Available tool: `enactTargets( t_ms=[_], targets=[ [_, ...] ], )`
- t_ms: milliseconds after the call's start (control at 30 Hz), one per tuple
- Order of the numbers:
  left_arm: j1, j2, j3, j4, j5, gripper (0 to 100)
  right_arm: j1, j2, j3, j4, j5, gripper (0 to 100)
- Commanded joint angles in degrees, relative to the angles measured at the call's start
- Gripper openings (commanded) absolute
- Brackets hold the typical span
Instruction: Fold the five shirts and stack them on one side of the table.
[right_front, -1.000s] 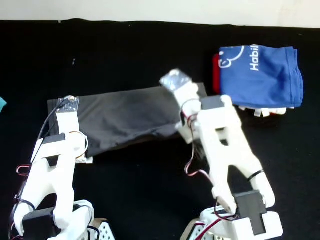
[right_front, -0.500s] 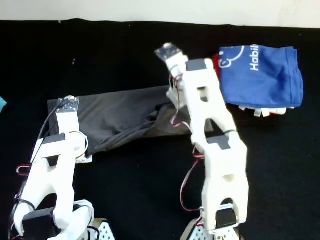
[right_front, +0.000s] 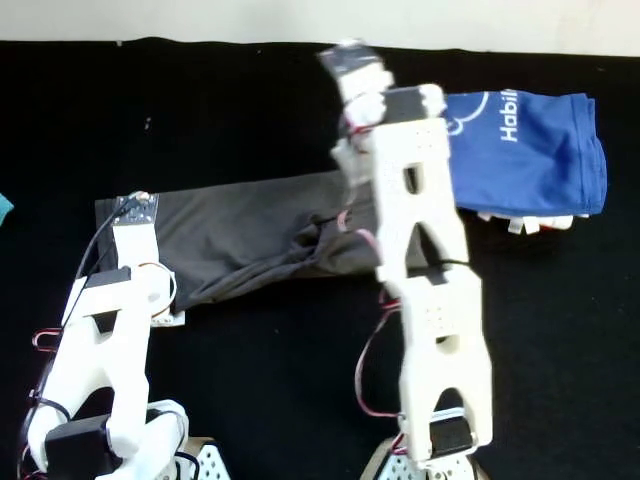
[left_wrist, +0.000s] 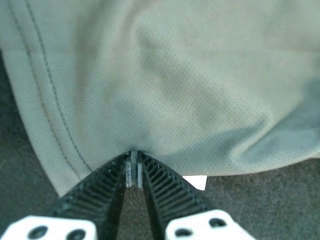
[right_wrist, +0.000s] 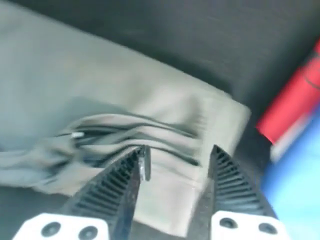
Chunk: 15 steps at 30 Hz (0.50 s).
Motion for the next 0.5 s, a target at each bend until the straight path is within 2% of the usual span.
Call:
enactTargets(
  t_ms=[0, 67, 233, 467],
  targets=[
    [0.04, 0.04, 0.04, -1.85, 0.35, 1, -6.29, 0.04, -0.4, 1.27, 0.97, 6.7],
    [0.04, 0.04, 0.04, -1.85, 0.35, 1, -8.92, -0.04, 4.0, 1.19, 0.97, 0.2],
    [0.04, 0.04, 0.04, -1.85, 0.35, 1, -12.09, -0.04, 11.12, 1.19, 0.88, 0.5],
    [0.04, 0.04, 0.04, -1.85, 0.35, 1, -12.26, 0.04, 17.63, -1.63, 1.67, 0.5]
  ],
)
